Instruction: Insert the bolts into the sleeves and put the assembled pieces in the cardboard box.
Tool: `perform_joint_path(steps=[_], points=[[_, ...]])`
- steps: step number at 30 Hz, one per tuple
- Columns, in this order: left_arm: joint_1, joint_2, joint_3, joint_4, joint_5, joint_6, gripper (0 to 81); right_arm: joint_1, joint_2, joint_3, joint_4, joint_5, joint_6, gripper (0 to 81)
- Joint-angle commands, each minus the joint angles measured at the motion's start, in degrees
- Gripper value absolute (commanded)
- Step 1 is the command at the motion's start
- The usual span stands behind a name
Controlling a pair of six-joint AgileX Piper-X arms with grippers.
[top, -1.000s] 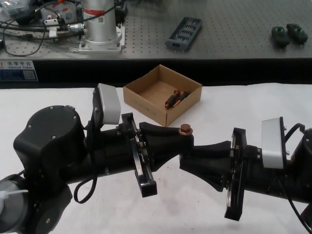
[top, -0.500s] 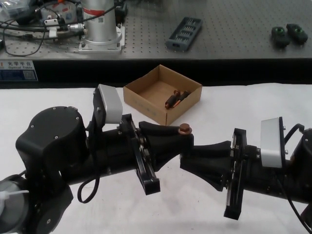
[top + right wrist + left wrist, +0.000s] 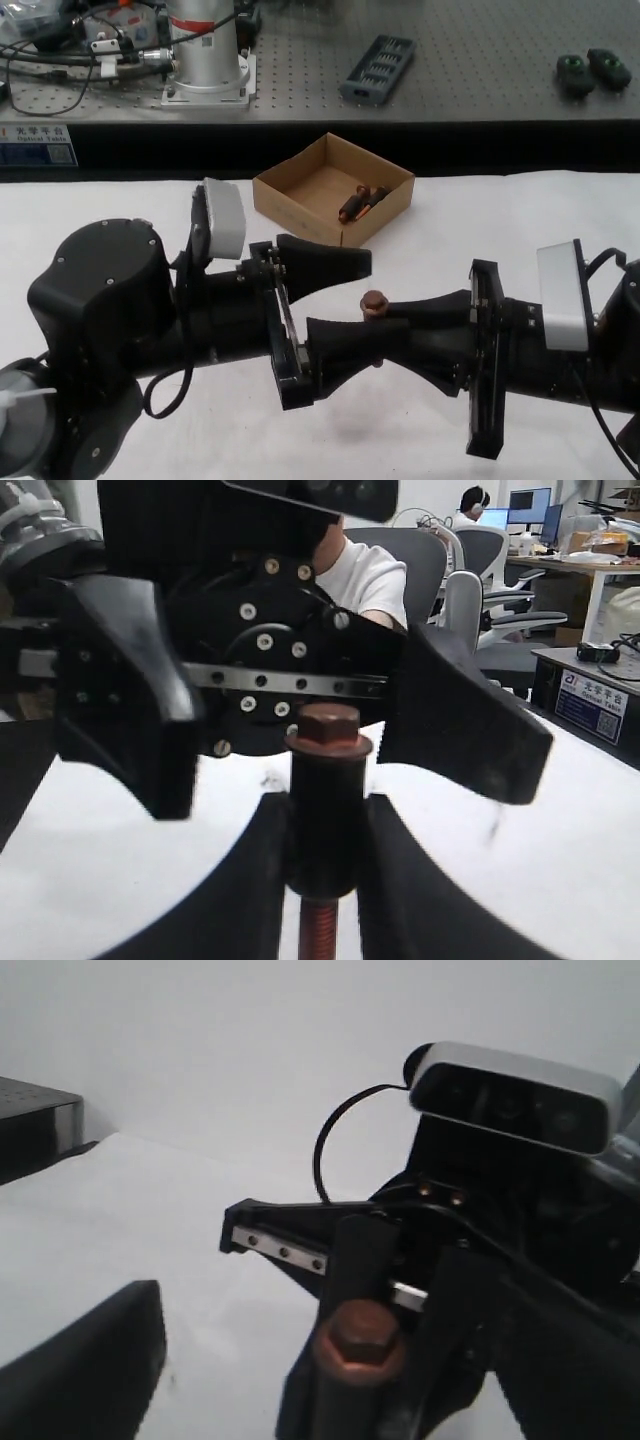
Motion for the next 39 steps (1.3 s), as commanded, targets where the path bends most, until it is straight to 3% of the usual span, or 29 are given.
perform_joint_path(steps=[1,13,15,18,22,23,24,27,31,35,39], points=[[-0.25,-3.00,-0.26,-2.80,2.89,-2.34,61.7,-0.71,-1.05,-0.48,-0.47,-0.13,-0.45,6.0],[-0.25,-11.40,-0.16,-2.66,8.75,-6.47,60.8,-1.44,-1.05,-0.48,1.78,-0.13,-1.66,6.0],[-0.25,-12.17,-0.16,-2.23,8.77,-8.06,57.2,-2.30,-1.05,-0.33,1.77,-0.13,-0.83,6.0],[-0.25,-13.38,-0.16,0.34,8.92,-9.21,39.9,-3.68,-1.05,-0.18,1.77,-0.13,1.01,6.0],[-0.25,-15.62,0.08,7.58,8.92,-6.44,6.6,-5.30,-2.06,0.35,0.18,-0.13,4.36,6.0],[-0.25,-16.35,0.47,9.16,8.67,-4.50,0.8,-5.75,-2.83,0.68,-0.49,-0.13,5.45,6.0],[-0.25,-17.19,1.11,10.24,8.24,-2.57,0.8,-6.10,-3.92,1.06,-1.50,-0.13,6.28,6.0],[0.46,-20.11,4.08,12.14,3.85,0.96,2.7,-7.16,-8.48,2.55,-2.00,1.16,7.46,6.0],[2.25,-25.56,10.70,12.31,-7.91,3.52,2.7,-7.40,-16.78,4.68,2.55,9.34,7.96,6.0],[2.50,-30.45,17.48,12.79,-20.13,4.63,2.7,-7.40,-25.57,4.00,16.86,18.32,7.53,6.0],[2.50,-33.85,21.39,13.65,-26.80,3.72,2.7,-7.40,-30.36,-1.23,35.38,20.13,5.12,6.0]])
